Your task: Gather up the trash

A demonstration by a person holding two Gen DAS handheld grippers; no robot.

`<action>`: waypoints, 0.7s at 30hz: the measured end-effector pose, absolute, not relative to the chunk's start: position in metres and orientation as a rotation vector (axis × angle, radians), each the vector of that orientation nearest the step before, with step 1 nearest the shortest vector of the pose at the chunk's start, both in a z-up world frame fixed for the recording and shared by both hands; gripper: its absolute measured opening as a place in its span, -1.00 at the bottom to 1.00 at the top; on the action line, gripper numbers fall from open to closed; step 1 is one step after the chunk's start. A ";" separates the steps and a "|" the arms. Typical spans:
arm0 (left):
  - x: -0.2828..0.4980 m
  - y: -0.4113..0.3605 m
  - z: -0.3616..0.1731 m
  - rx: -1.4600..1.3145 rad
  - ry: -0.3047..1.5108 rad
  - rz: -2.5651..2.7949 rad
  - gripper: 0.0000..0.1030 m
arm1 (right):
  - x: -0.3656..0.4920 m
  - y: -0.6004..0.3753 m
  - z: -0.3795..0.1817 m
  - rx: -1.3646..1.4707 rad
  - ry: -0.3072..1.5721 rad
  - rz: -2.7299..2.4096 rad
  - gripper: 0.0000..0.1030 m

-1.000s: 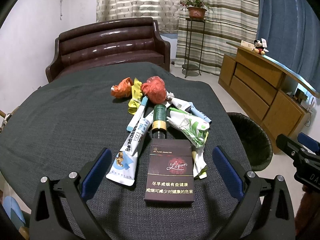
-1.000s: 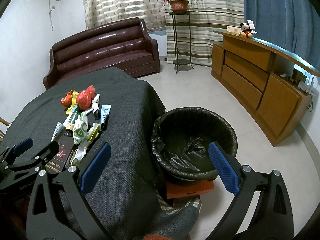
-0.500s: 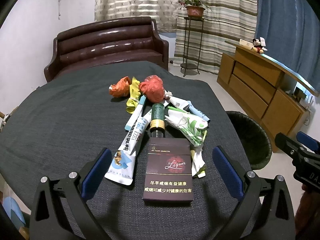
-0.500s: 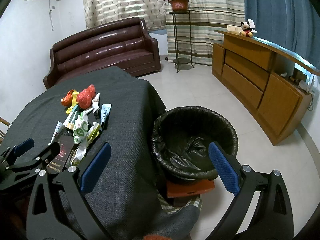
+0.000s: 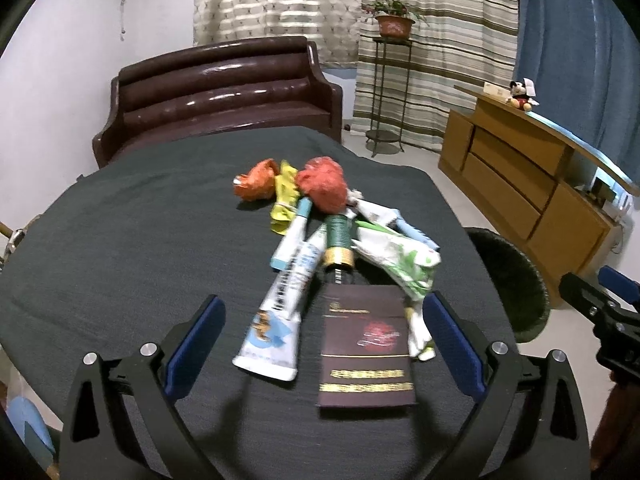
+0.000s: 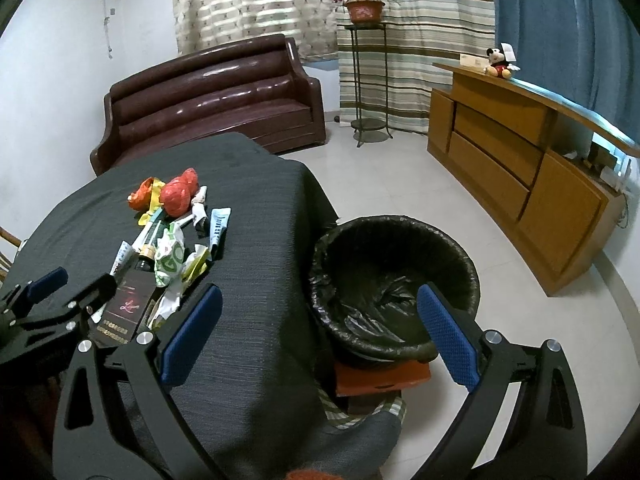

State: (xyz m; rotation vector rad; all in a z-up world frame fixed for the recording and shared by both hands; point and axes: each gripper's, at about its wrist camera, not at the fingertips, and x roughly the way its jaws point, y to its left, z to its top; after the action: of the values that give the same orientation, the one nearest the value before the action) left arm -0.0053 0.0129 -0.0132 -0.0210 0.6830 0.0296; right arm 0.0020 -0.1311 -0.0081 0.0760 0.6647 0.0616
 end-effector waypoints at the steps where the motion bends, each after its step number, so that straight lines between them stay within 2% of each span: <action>1: -0.007 0.016 -0.013 -0.018 0.681 0.035 0.85 | 0.002 -0.131 -0.006 0.075 0.667 0.065 0.83; 7: -0.008 0.037 -0.013 0.002 0.684 0.068 0.80 | -0.001 -0.120 -0.006 0.059 0.680 0.090 0.81; 10: -0.008 0.047 -0.016 0.007 0.699 0.084 0.80 | 0.003 -0.116 -0.006 0.055 0.692 0.103 0.69; 13: -0.003 0.054 -0.020 0.005 0.720 0.093 0.77 | 0.007 -0.110 -0.007 0.051 0.703 0.114 0.69; 15: 0.001 0.056 -0.022 0.007 0.736 0.084 0.55 | 0.007 -0.108 -0.008 0.048 0.706 0.115 0.69; 17: 0.006 0.057 -0.028 0.012 0.763 0.064 0.45 | 0.007 -0.107 -0.009 0.047 0.711 0.117 0.69; 21: 0.016 0.060 -0.037 0.005 0.816 0.043 0.37 | 0.009 -0.107 -0.010 0.045 0.722 0.117 0.69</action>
State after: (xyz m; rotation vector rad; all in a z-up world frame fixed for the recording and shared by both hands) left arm 0.0156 0.0596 -0.0375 0.0050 0.8163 0.0431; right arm 0.0087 -0.1066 -0.0102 0.0455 0.7217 0.1172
